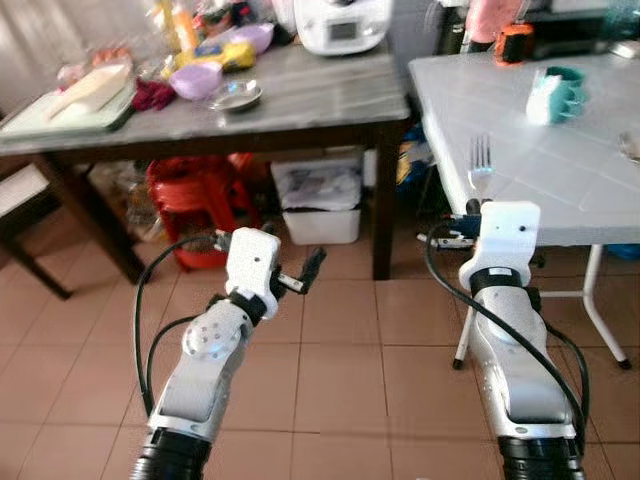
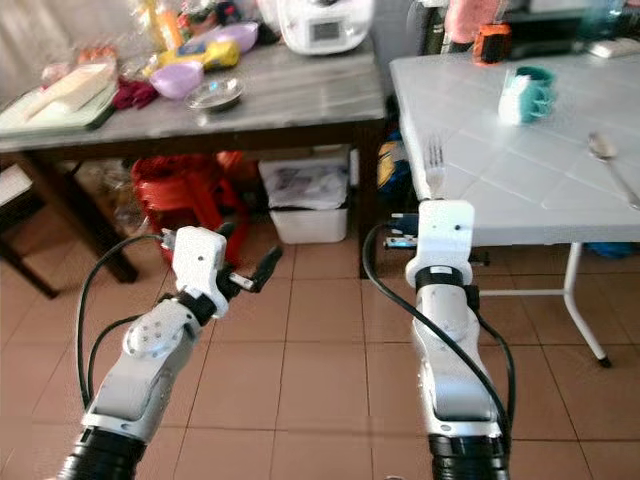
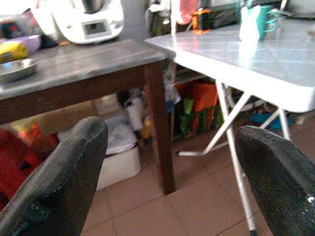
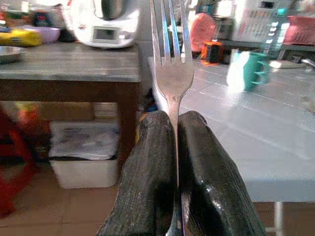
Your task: Setting the table
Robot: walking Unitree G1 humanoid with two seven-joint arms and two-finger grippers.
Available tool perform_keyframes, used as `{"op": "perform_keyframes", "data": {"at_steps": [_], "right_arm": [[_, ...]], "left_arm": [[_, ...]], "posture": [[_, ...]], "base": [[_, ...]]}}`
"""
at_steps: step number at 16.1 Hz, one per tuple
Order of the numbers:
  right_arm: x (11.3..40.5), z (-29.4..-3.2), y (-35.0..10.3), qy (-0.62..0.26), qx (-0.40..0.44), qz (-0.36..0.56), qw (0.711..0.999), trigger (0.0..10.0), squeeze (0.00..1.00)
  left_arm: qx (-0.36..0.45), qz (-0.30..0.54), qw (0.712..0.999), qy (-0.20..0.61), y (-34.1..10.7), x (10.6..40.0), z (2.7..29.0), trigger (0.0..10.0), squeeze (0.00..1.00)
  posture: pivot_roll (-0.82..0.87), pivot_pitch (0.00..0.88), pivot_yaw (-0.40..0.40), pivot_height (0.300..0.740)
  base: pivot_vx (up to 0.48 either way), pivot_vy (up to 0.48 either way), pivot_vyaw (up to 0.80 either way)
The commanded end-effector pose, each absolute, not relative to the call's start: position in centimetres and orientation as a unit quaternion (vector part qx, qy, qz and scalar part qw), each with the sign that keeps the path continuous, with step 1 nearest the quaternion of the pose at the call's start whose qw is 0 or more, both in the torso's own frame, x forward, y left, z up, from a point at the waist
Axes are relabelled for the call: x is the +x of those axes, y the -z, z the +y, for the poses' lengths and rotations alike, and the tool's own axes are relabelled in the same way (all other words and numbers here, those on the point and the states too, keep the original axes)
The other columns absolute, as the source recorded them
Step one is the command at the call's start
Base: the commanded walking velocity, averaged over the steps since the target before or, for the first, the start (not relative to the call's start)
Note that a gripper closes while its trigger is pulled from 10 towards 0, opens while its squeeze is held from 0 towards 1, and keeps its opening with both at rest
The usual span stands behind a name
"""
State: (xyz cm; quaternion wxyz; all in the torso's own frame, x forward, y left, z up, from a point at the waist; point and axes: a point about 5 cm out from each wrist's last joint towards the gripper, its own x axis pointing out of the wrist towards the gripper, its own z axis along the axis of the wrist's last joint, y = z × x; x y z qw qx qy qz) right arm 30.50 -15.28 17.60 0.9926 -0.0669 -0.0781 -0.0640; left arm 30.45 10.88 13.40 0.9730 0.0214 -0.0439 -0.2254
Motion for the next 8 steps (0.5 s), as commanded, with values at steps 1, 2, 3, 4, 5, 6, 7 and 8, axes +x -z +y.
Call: {"op": "perform_keyframes", "data": {"at_steps": [1, 2, 3, 4, 5, 6, 7, 8], "right_arm": [[30.54, -14.77, -18.23, 0.054, -0.067, -0.092, 0.992, 10.0, 0.00], [30.55, -14.78, -18.23, 0.054, -0.067, -0.092, 0.992, 10.0, 0.00], [30.54, -14.73, -18.21, 0.053, -0.067, -0.092, 0.992, 10.0, 0.00], [30.53, -14.69, -18.21, 0.053, -0.067, -0.092, 0.992, 10.0, 0.00], [30.52, -14.71, -18.21, 0.052, -0.066, -0.092, 0.992, 10.0, 0.00], [30.51, -14.73, -18.21, 0.052, -0.066, -0.092, 0.992, 10.0, 0.00], [30.51, -14.76, -18.23, 0.052, -0.067, -0.092, 0.992, 10.0, 0.00], [30.50, -14.77, -18.22, 0.052, -0.068, -0.092, 0.992, 10.0, 0.00]], "left_arm": [[0.025, -0.040, 0.975, 0.215, -13.22, 30.48, 11.28, 10.0, 0.00], [0.026, -0.040, 0.975, 0.215, -13.22, 30.49, 11.26, 10.0, 0.00], [0.025, -0.041, 0.975, 0.215, -13.25, 30.50, 11.21, 10.0, 0.00], [0.020, -0.044, 0.976, 0.214, -13.36, 30.50, 11.20, 10.0, 0.00], [0.020, -0.054, 0.974, 0.221, -13.60, 30.37, 11.09, 10.0, 0.00], [0.015, -0.055, 0.972, 0.226, -13.65, 30.28, 11.06, 10.0, 0.00], [0.015, -0.051, 0.973, 0.224, -13.59, 30.32, 11.16, 10.0, 0.00], [0.013, -0.053, 0.974, 0.221, -13.59, 30.35, 11.28, 10.0, 0.00]], "posture": [[-0.14, 0.069, 0.117, 0.740], [-0.14, 0.069, 0.117, 0.740], [-0.14, 0.069, 0.116, 0.740], [-0.14, 0.069, 0.116, 0.740], [-0.14, 0.070, 0.116, 0.740], [-0.14, 0.070, 0.115, 0.740], [-0.14, 0.070, 0.113, 0.740], [-0.14, 0.070, 0.113, 0.740]], "base": [[0.000, 0.289, 0.00], [0.000, 0.289, 0.00], [0.000, 0.289, 0.00], [0.000, 0.270, 0.00], [0.000, 0.000, 0.00], [0.000, 0.000, 0.00], [0.000, 0.000, 0.00], [0.000, 0.000, 0.00]]}}
